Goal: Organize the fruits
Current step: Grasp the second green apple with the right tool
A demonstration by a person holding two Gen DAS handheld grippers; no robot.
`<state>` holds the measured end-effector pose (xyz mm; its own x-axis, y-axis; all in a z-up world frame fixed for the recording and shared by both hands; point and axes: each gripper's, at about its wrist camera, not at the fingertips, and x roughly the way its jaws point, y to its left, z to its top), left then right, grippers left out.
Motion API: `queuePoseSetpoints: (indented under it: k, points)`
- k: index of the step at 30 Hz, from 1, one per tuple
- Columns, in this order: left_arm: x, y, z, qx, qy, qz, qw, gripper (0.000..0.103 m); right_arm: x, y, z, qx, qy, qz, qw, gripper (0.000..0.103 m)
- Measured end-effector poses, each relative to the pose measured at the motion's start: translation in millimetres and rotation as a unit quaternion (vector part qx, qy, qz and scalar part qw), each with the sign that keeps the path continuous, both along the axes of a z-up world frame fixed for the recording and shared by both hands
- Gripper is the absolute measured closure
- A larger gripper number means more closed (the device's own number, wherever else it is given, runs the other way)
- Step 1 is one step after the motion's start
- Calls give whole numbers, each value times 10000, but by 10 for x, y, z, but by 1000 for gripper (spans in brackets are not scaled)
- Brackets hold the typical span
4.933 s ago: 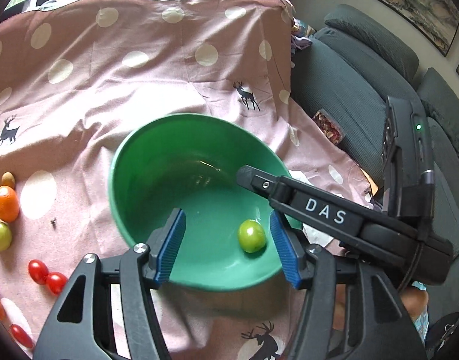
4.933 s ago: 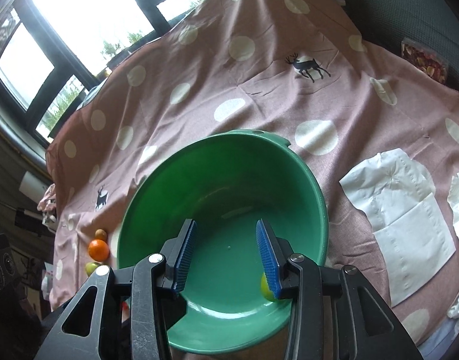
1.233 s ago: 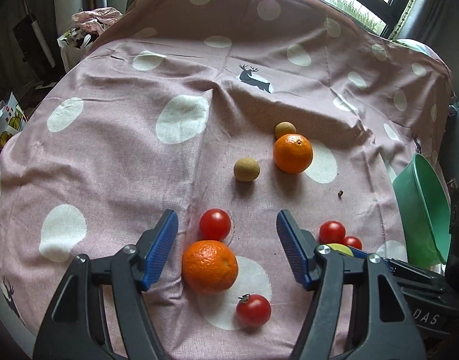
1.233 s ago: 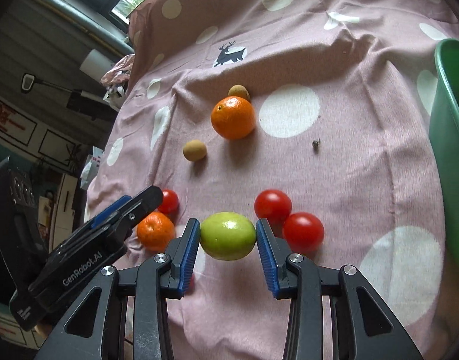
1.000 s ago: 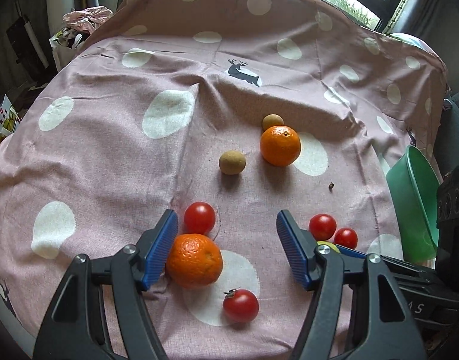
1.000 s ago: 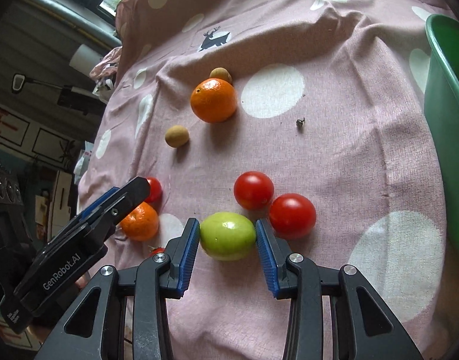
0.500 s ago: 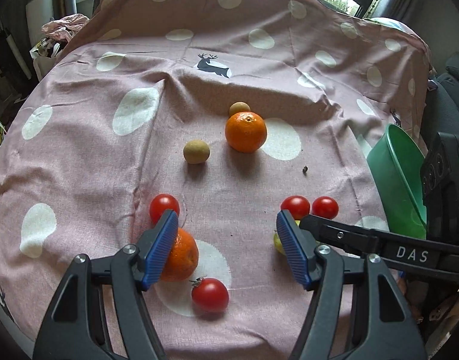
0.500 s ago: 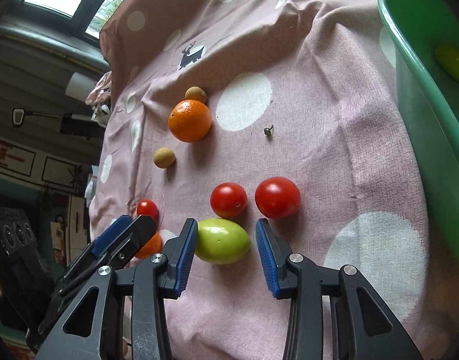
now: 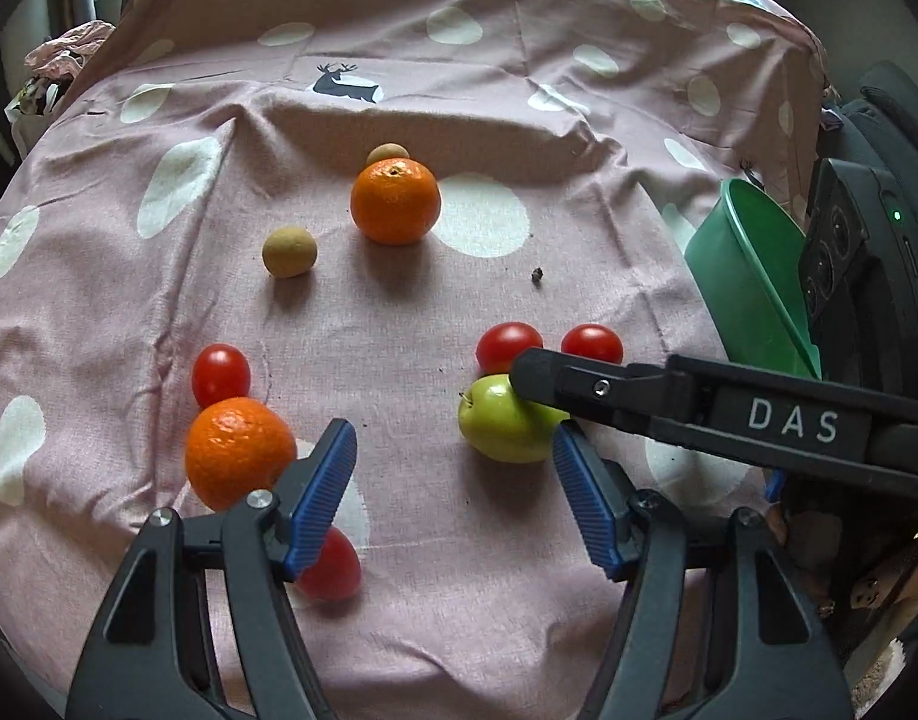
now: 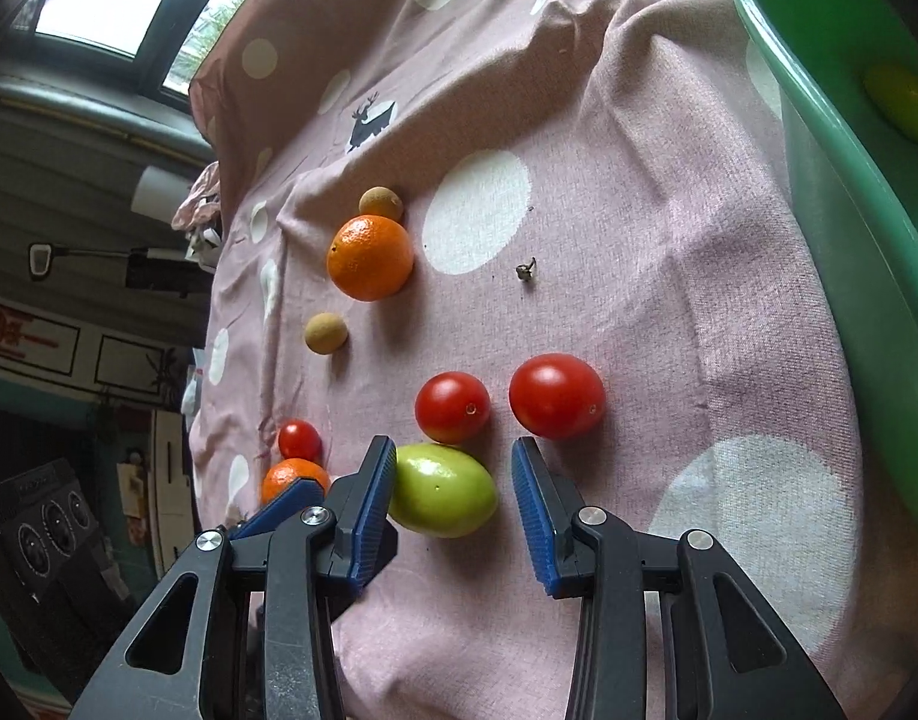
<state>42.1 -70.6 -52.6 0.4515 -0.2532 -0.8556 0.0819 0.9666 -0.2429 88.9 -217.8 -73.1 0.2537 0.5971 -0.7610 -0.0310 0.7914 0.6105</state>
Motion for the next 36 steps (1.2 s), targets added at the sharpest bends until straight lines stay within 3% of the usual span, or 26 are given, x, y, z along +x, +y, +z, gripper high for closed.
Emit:
queuePoseSetpoints:
  k: [12, 19, 36]
  points:
    - [74, -62, -142, -156, 146, -35, 9998, 40, 15, 70, -52, 153, 111, 149, 9997, 63]
    - [91, -115, -177, -309, 187, -151, 9992, 58, 9, 123, -58, 134, 48, 262, 9996, 63]
    - [-49, -86, 111, -313, -342, -194, 9987, 58, -132, 131, 254, 70, -543, 338, 9979, 63]
